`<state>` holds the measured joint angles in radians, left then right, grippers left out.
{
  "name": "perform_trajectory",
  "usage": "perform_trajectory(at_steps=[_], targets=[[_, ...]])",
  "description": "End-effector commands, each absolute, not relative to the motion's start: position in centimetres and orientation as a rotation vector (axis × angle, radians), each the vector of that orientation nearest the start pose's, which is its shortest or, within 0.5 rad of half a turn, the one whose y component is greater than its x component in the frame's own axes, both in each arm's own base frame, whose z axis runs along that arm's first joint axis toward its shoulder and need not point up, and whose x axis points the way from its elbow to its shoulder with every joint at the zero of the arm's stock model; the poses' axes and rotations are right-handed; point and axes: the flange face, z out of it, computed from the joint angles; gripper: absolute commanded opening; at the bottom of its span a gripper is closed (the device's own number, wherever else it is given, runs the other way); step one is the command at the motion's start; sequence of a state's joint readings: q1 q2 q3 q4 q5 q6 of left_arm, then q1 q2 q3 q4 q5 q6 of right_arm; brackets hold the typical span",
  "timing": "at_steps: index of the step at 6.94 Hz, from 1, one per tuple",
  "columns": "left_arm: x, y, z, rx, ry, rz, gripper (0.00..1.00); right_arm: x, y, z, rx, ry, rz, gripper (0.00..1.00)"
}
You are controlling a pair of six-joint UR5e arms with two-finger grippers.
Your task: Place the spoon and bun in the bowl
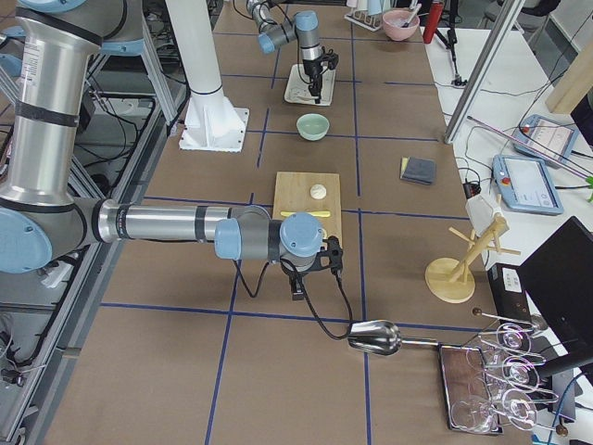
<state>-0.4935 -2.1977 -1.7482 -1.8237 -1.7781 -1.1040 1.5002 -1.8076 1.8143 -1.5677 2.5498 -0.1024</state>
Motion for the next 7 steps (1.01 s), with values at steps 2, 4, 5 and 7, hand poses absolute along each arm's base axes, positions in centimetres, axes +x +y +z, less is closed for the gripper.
perform_trajectory(at_steps=[2,4,5,7], targets=[[56.0,-41.22,15.87,0.327,1.203,0.014,0.0,2.13,-39.63,62.53,0.02,-0.995,-0.155,1.0],[55.98,-41.63,15.67,0.363,1.198,-0.006,0.0,1.45,-39.64,62.2,0.016,-1.033,-0.166,1.0],[55.74,-41.68,15.49,0.383,1.224,-0.005,0.49,1.39,-39.6,62.22,0.013,-1.056,-0.163,1.0],[55.64,-41.9,15.69,0.397,1.221,-0.013,0.73,1.32,-39.6,62.28,0.011,-1.058,-0.164,1.0]])
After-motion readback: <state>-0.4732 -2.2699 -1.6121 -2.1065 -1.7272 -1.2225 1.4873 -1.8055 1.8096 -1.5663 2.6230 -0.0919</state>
